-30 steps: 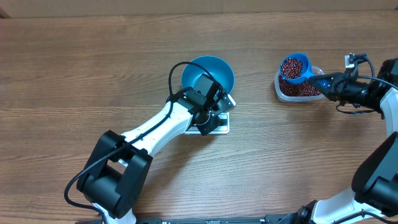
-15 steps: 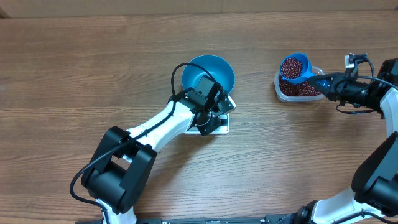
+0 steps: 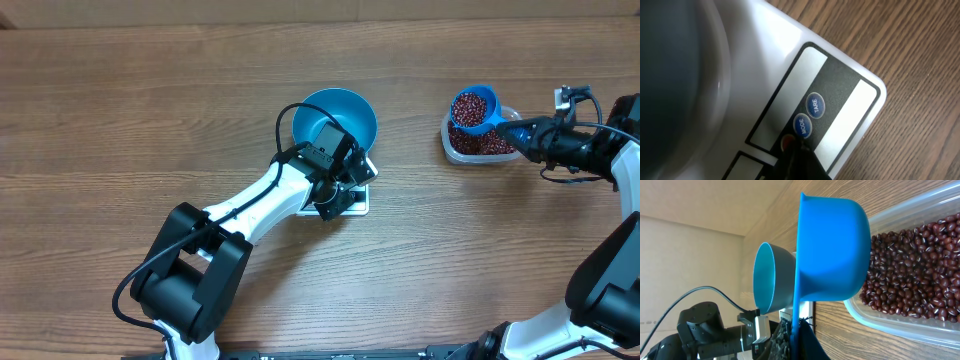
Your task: Scoop item into bowl and weigh 150g on scale
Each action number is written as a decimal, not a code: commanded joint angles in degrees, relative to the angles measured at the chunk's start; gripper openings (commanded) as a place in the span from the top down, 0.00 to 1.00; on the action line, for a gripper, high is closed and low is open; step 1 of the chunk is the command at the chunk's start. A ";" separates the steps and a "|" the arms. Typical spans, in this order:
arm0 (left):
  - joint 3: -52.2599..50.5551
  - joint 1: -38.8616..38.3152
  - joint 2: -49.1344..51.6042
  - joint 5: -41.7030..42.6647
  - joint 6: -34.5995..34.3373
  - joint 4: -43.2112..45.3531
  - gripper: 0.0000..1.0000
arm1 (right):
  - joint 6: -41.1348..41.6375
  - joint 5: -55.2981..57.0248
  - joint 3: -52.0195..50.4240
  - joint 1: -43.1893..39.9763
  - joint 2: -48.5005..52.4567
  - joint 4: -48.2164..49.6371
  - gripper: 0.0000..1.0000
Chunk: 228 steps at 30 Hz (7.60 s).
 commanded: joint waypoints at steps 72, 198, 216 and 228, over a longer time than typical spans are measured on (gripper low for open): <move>0.74 0.24 3.74 0.26 1.07 1.05 0.96 | -0.83 -1.38 -0.37 -0.26 0.24 0.31 0.96; 0.85 6.62 -10.08 -6.36 -1.33 4.79 0.96 | -0.85 -1.36 -0.37 -0.26 0.24 1.33 0.96; 0.85 6.62 -10.08 -6.36 -1.77 1.84 0.96 | -0.85 -1.36 -0.37 -0.26 0.24 1.36 0.96; 0.85 6.62 -10.08 -6.36 -1.99 0.57 0.96 | -0.87 -1.36 -0.37 -0.26 0.24 1.38 0.96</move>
